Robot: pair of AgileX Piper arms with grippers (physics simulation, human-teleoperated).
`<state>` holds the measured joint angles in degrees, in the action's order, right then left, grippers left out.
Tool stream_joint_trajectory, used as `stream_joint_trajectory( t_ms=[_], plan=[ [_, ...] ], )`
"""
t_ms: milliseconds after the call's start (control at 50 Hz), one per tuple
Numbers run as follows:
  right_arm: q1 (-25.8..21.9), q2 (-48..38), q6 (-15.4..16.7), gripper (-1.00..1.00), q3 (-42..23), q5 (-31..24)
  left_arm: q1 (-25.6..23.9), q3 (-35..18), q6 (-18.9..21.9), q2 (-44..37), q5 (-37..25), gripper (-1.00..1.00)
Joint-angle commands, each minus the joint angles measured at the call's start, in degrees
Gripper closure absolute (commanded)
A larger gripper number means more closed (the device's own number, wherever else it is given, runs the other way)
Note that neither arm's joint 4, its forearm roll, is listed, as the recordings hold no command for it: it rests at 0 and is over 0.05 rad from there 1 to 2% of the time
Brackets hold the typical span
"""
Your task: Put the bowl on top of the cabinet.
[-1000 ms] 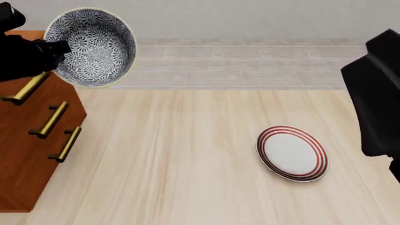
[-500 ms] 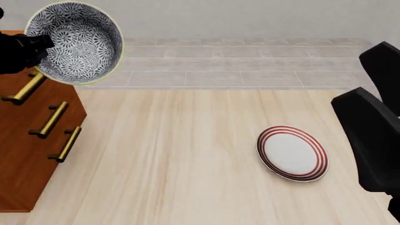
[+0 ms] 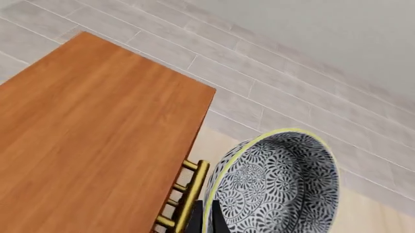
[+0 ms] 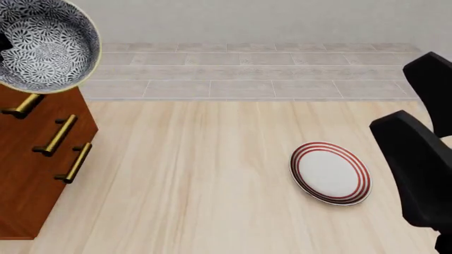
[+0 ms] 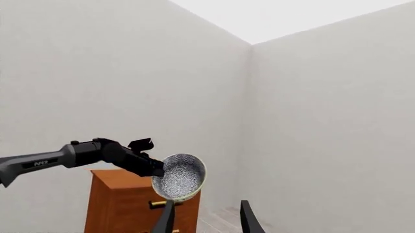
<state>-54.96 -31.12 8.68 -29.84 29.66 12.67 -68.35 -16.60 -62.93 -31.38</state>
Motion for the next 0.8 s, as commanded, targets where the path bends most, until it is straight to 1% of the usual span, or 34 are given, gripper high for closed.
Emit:
stream_joint_trajectory(
  t_ms=[20, 220, 480, 800],
  plan=[
    [-0.4, 0.6, 0.7, -1.0, 0.2, -0.7, 3.0, 0.1, 0.6, 1.9, -0.7, 1.0],
    [-0.5, 1.1, 1.0, -1.0, 0.2, -1.1, 4.1, -0.7, 0.5, 2.4, -1.2, 1.0],
    [-0.8, -0.9, 1.2, -1.0, 0.3, 0.8, 4.8, -1.4, -0.4, 2.0, -1.1, 1.0],
    [-1.0, -1.4, 1.4, -1.0, 0.4, 1.1, 7.9, -1.5, -0.6, 1.6, -0.4, 1.0]
  ],
)
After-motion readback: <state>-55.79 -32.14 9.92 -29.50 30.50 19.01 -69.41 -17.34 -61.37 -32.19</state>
